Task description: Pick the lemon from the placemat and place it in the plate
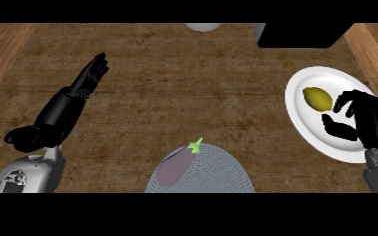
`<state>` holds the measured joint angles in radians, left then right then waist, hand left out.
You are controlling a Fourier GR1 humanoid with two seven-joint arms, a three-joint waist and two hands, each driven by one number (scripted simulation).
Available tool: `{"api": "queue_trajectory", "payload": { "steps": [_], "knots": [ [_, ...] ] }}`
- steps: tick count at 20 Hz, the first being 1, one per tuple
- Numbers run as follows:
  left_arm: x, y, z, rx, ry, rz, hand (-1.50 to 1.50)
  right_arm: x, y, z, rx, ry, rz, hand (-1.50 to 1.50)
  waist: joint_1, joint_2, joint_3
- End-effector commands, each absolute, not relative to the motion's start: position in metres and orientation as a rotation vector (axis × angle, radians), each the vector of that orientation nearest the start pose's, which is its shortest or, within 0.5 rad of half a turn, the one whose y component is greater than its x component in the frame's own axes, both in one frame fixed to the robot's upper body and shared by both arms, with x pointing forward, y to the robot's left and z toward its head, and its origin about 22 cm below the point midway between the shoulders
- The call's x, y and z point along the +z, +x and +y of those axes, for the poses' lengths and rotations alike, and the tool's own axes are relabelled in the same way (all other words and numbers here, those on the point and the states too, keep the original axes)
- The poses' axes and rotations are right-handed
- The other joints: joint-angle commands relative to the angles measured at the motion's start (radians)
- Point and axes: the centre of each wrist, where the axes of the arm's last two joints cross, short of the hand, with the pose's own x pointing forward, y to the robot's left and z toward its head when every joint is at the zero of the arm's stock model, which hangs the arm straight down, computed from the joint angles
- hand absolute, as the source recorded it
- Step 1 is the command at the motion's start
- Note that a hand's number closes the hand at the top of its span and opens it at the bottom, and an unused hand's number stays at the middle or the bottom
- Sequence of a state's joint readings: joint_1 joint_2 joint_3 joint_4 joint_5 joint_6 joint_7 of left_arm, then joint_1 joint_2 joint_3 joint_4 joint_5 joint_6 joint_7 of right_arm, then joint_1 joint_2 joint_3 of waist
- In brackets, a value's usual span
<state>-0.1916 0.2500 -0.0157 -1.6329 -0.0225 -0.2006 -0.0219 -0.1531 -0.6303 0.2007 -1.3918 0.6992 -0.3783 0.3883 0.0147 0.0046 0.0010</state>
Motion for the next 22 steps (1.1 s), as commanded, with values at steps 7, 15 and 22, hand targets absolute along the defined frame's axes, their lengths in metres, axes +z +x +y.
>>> {"api": "queue_trajectory", "payload": {
  "steps": [7, 15, 22],
  "knots": [
    [0.086, 0.285, 0.261, -0.464, 0.001, -1.786, 0.00, -0.011, 0.304, -0.377, 0.653, -1.191, -1.301, -1.50, -0.006, -0.002, 0.000],
    [0.079, 0.266, 0.281, -0.462, 0.036, -1.776, 0.00, 0.011, 0.309, -0.387, 0.561, -1.094, -1.565, -1.50, -0.010, -0.005, -0.001],
    [0.085, 0.272, 0.263, -0.448, 0.052, -1.766, 0.00, 0.020, 0.286, -0.396, 0.255, -0.678, -1.726, -1.50, -0.033, -0.011, 0.000]
  ]
}}
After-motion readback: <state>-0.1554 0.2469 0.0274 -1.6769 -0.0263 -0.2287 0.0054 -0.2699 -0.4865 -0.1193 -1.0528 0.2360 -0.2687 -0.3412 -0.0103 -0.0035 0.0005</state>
